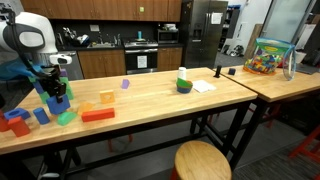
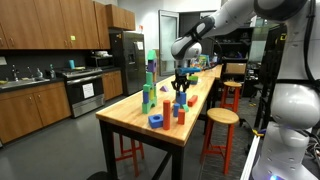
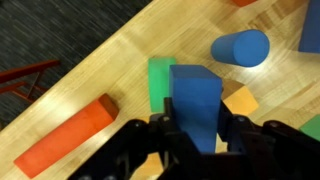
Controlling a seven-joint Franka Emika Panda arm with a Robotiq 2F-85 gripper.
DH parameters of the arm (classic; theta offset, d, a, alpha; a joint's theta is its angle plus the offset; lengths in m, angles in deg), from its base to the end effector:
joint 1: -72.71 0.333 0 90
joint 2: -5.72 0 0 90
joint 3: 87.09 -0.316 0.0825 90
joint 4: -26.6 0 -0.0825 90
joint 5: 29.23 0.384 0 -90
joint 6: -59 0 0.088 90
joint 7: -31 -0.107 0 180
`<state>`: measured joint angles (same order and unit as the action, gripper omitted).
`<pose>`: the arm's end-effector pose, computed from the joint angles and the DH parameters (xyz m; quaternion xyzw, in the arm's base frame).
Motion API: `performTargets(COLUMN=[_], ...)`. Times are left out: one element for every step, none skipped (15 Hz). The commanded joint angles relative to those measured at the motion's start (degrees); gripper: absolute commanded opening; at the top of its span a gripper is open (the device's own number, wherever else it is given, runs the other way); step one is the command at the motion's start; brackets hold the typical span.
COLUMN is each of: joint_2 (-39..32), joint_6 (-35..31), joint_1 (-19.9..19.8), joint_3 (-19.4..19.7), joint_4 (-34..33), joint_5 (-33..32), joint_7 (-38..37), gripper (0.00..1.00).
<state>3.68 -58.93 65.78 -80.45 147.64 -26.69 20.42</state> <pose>0.5241 -0.1238 0.3911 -0.9743 0.2200 0.0443 0.0182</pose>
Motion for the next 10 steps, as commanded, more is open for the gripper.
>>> performTargets(joint_2=[0.4,0.0,0.0,0.0,0.0,0.0,0.0,0.0,0.0,0.0], joint_6=[-3.3,-1.4,-2.1,-2.5,-2.6,-2.7,-2.7,-2.8,-2.8,-2.8], joint_1=[-0.1,0.0,-0.1,-0.1,-0.1,-0.1,-0.1,-0.1,-0.1,-0.1], joint_3=[0.3,0.2,0.3,0.3,0.4,0.4,0.4,0.4,0.4,0.4], joint_4=[0.3,-0.1,-0.1,-0.1,-0.1,-0.1,-0.1,-0.1,-0.1,-0.1], joint_5=[4.9,2.8,3.5,3.8,3.8,3.8,3.8,3.8,3.8,3.8], joint_7=[-7.2,-3.7,-5.0,-5.8,-6.1,-6.4,-6.6,-6.7,-6.7,-6.7], gripper=[0.16,0.41,0.41,0.41,0.41,0.41,0.41,0.41,0.41,0.41])
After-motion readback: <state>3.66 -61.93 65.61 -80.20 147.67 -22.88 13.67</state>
